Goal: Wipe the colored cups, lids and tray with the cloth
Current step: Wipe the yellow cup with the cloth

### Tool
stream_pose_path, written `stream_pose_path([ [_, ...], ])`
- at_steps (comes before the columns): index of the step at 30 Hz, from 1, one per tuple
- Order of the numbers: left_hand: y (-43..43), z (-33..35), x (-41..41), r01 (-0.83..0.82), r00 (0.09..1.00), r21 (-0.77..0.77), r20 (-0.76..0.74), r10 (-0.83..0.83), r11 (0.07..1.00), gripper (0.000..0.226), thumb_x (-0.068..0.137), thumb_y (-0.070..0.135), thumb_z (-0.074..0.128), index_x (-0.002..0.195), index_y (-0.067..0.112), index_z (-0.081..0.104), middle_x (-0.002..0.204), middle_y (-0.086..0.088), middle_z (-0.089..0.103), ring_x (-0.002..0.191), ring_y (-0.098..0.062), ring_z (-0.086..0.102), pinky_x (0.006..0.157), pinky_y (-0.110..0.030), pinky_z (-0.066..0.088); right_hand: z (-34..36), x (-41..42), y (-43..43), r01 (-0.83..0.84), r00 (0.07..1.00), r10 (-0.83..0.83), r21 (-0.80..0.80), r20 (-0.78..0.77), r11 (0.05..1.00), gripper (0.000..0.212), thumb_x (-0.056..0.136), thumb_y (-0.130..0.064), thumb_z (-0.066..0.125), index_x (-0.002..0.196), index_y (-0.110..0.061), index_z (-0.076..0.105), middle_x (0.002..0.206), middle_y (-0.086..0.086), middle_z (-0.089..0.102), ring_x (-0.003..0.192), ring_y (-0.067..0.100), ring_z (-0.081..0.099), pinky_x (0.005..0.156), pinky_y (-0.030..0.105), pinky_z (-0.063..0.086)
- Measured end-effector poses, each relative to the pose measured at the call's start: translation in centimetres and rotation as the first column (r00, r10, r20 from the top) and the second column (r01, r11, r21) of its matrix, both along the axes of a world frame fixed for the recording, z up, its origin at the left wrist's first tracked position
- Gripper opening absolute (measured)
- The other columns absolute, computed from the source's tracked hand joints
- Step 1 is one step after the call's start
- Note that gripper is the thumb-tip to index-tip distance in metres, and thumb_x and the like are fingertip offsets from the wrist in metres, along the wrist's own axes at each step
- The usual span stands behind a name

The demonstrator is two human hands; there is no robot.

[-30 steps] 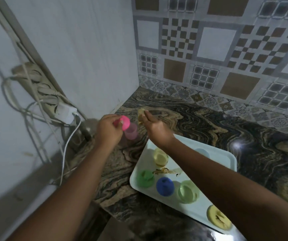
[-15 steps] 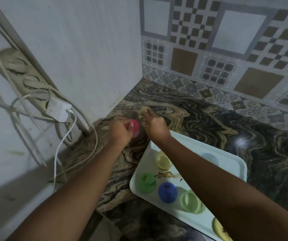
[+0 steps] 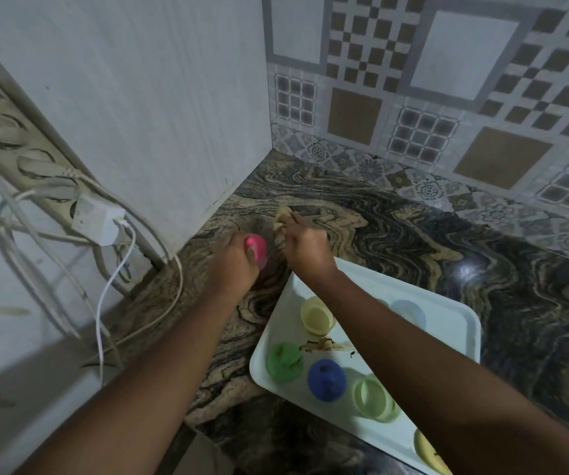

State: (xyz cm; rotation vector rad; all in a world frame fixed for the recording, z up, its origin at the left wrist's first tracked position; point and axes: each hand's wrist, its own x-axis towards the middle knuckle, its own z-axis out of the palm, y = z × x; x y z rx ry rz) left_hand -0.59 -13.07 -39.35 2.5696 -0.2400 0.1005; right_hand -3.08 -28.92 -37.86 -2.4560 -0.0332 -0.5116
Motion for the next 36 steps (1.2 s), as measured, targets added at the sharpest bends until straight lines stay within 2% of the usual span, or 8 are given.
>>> stream_pose_path([
  [6, -0.2, 2.9, -1.1, -0.058, 0.995, -0.021, 0.081, 0.060, 0.998, 0.044, 0.094, 0.034, 0.052, 0.137, 0.022, 0.053, 0.158, 0.002, 0.036, 0.145, -0.029, 0.028, 0.109, -0.062, 0.028, 2.3, -2.3, -0.6, 0.117, 0.987, -0.137, 0.205, 0.083, 0.972, 0.023, 0.100, -0.009, 0.058, 0.117, 0.001, 0.070, 0.088, 0.018, 0.075, 0.072, 0.033, 0.071, 0.061, 0.023, 0.037],
  [9, -0.9, 5.8, -3.0, 0.056, 0.967, -0.232, 0.256, 0.005, 0.971, 0.034, 0.093, 0.028, 0.059, 0.124, 0.018, 0.064, 0.141, -0.001, 0.056, 0.130, -0.018, 0.048, 0.109, -0.038, 0.040, 3.8, -4.5, -1.0, 0.162, 0.982, -0.184, 0.298, 0.049, 0.941, 0.030, 0.102, -0.017, 0.057, 0.127, -0.003, 0.068, 0.084, 0.015, 0.076, 0.071, 0.024, 0.067, 0.061, 0.019, 0.032],
  [11, -1.4, 7.6, -5.1, 0.114, 0.985, -0.361, 0.159, -0.060, 0.925, 0.028, 0.093, 0.021, 0.064, 0.120, 0.015, 0.068, 0.123, 0.004, 0.067, 0.108, 0.000, 0.059, 0.095, -0.007, 0.041, 4.5, -6.5, -1.4, 0.164, 0.982, -0.187, 0.323, 0.040, 0.932, 0.032, 0.103, -0.021, 0.056, 0.129, -0.008, 0.068, 0.080, 0.012, 0.075, 0.067, 0.017, 0.063, 0.059, 0.025, 0.036],
  [14, -1.9, 7.7, -8.2, 0.213, 0.974, -0.412, 0.020, -0.225, 0.886, 0.020, 0.090, 0.016, 0.069, 0.110, 0.016, 0.074, 0.105, 0.003, 0.074, 0.084, 0.011, 0.062, 0.078, 0.000, 0.043, 4.7, -9.7, -2.2, 0.162, 0.982, -0.186, 0.348, 0.037, 0.923, 0.026, 0.102, -0.022, 0.055, 0.115, -0.010, 0.074, 0.068, 0.007, 0.072, 0.063, 0.021, 0.067, 0.061, 0.033, 0.052],
  [18, -2.0, 5.0, -11.4, 0.358, 0.920, -0.313, -0.042, -0.389, 0.880, 0.022, 0.086, 0.017, 0.073, 0.108, 0.019, 0.075, 0.102, -0.001, 0.075, 0.091, -0.016, 0.069, 0.087, -0.025, 0.053, 3.6, -13.6, -3.1, 0.217, 0.974, -0.223, 0.392, -0.032, 0.894, 0.027, 0.101, -0.025, 0.056, 0.116, -0.013, 0.075, 0.070, 0.007, 0.073, 0.067, 0.021, 0.070, 0.065, 0.034, 0.055],
  [25, -2.7, 0.7, -14.2, 0.467, 0.879, 0.219, -0.011, -0.476, 0.857, 0.029, 0.086, 0.013, 0.067, 0.113, 0.022, 0.074, 0.139, -0.004, 0.056, 0.122, -0.033, 0.048, 0.100, -0.042, 0.046, 1.2, -18.1, -3.6, 0.283, 0.957, -0.234, 0.373, -0.173, 0.883, 0.030, 0.103, -0.027, 0.054, 0.122, -0.015, 0.073, 0.074, -0.005, 0.067, 0.073, 0.019, 0.072, 0.067, 0.029, 0.055],
  [32, -3.2, 0.0, -14.1, 0.408, 0.905, 0.123, 0.078, -0.419, 0.905, 0.010, 0.076, 0.008, 0.079, 0.083, 0.015, 0.080, 0.122, -0.010, 0.066, 0.104, -0.040, 0.061, 0.089, -0.042, 0.054, 0.7, -19.1, -3.8, 0.288, 0.952, -0.222, 0.369, -0.211, 0.884, 0.027, 0.102, -0.025, 0.054, 0.116, -0.015, 0.075, 0.071, 0.004, 0.072, 0.063, 0.019, 0.068, 0.064, 0.042, 0.056],
  [36, -3.4, 1.9, -13.5, 0.442, 0.897, -0.022, 0.041, -0.441, 0.897, 0.012, 0.082, 0.000, 0.069, 0.087, 0.006, 0.078, 0.115, -0.015, 0.067, 0.103, -0.033, 0.062, 0.091, -0.018, 0.040, 1.0, -19.4, -4.2, 0.312, 0.948, -0.225, 0.531, -0.224, 0.788, 0.031, 0.103, -0.026, 0.054, 0.127, -0.013, 0.068, 0.077, -0.004, 0.072, 0.069, 0.007, 0.068, 0.072, 0.039, 0.060],
])
